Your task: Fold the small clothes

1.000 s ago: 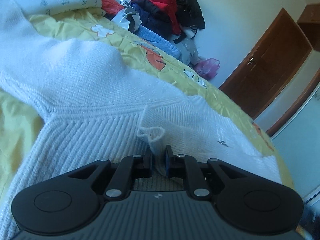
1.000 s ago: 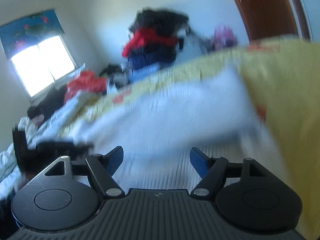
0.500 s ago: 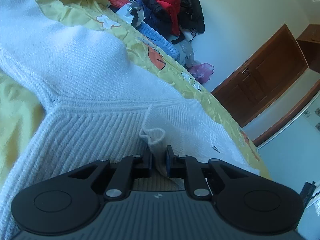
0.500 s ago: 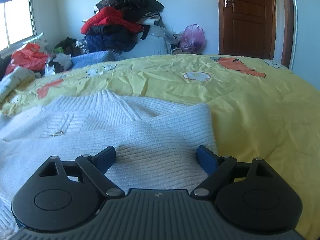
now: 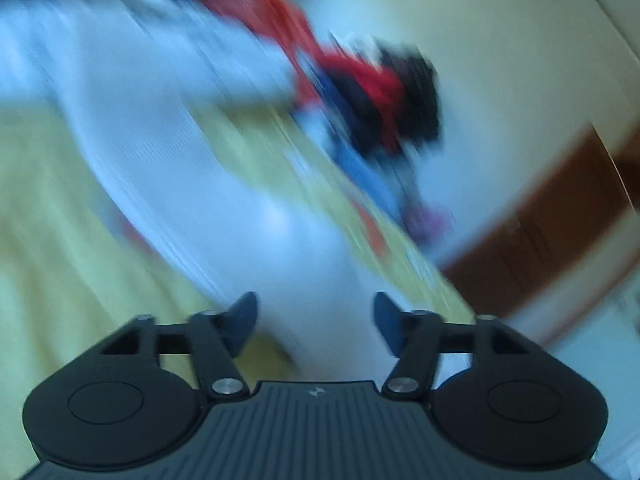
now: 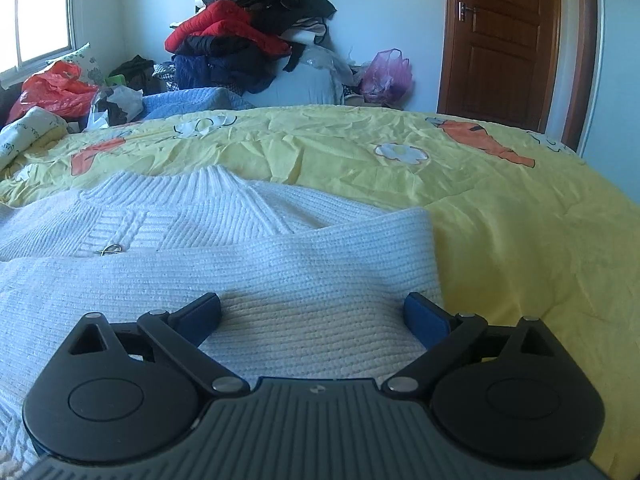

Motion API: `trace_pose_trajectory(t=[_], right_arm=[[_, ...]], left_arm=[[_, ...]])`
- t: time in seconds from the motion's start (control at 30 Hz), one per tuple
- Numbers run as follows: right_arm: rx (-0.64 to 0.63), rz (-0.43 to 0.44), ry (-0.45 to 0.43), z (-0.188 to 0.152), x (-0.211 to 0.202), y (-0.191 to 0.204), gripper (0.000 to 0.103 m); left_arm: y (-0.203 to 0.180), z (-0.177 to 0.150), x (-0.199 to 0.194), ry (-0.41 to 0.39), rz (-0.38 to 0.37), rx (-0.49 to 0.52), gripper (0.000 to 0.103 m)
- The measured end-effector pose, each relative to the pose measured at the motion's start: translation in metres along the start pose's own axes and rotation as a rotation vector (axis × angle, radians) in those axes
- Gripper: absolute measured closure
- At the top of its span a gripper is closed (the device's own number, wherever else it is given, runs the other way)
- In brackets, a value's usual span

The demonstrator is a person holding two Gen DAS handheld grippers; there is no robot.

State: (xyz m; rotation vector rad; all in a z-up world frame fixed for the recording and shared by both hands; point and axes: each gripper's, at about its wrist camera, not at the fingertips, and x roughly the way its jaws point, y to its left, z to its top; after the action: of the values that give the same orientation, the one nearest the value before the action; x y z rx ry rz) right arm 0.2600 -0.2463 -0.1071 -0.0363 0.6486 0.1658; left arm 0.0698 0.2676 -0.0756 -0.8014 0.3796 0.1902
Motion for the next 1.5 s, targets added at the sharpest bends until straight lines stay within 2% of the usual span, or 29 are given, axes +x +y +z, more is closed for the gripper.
trace_pose_trajectory(t=[0.07,0.17,0.27,0.43,0.6,0.63,0.67,0.73,0.77,0.87,0.97,1.03,1.1,1.17,1.23,1.37,1.4,1.5], right_arm=[[0.0,0.0,-0.003,0.0,0.0,0.0,0.005],[0.001,0.0,-0.003,0.0,0.0,0.0,0.005],[0.001,0.0,-0.003,0.0,0.0,0.0,0.004],[0.003,0.003,-0.003,0.0,0.001,0.0,0.004],[0.003,0.007,-0.001,0.0,0.0,0.0,0.003],[0.003,0.008,0.0,0.0,0.001,0.0,0.002],[0.003,0.009,0.0,0.0,0.001,0.0,0.002],[0.005,0.011,0.0,0.0,0.001,0.0,0.002],[0.006,0.012,0.0,0.0,0.001,0.0,0.002],[0.007,0.014,-0.001,0.0,0.001,-0.001,0.002],[0.01,0.016,-0.002,0.0,0.0,-0.002,0.002],[0.012,0.019,-0.003,0.0,0.0,-0.002,0.001],[0.015,0.022,-0.004,0.0,0.0,-0.002,0.001],[0.018,0.024,-0.005,0.0,-0.001,-0.002,0.001],[0.021,0.026,-0.007,0.0,-0.001,-0.002,0.001],[0.026,0.03,-0.008,-0.001,-0.001,-0.003,0.001],[0.027,0.031,-0.008,-0.001,-0.001,-0.003,0.001],[0.031,0.034,-0.008,-0.001,-0.001,-0.004,0.001]], left_arm=[[0.028,0.039,-0.01,-0.095,0.068,-0.047,0.034],[0.066,0.09,-0.012,-0.171,0.153,-0.113,0.034],[0.095,0.125,-0.004,-0.208,0.248,-0.144,0.035],[0.121,0.143,0.016,-0.17,0.303,-0.153,0.035],[0.116,0.143,0.026,-0.184,0.304,-0.089,0.037],[0.114,0.145,0.029,-0.188,0.315,-0.077,0.046],[0.113,0.147,0.034,-0.182,0.339,-0.06,0.064],[0.108,0.15,0.044,-0.153,0.429,-0.006,0.085],[0.105,0.15,0.048,-0.141,0.464,0.024,0.088],[0.091,0.147,0.043,-0.162,0.494,0.067,0.091],[0.063,0.138,0.027,-0.225,0.458,0.099,0.092],[0.034,0.127,0.017,-0.257,0.403,0.145,0.092],[-0.002,0.107,0.012,-0.266,0.34,0.208,0.094],[-0.037,0.08,0.013,-0.242,0.262,0.25,0.094],[-0.071,0.042,0.019,-0.181,0.18,0.282,0.094],[-0.125,-0.048,0.037,0.002,-0.003,0.299,0.094],[-0.137,-0.073,0.044,0.052,-0.035,0.324,0.094],[-0.153,-0.129,0.067,0.214,-0.065,0.34,0.094]])
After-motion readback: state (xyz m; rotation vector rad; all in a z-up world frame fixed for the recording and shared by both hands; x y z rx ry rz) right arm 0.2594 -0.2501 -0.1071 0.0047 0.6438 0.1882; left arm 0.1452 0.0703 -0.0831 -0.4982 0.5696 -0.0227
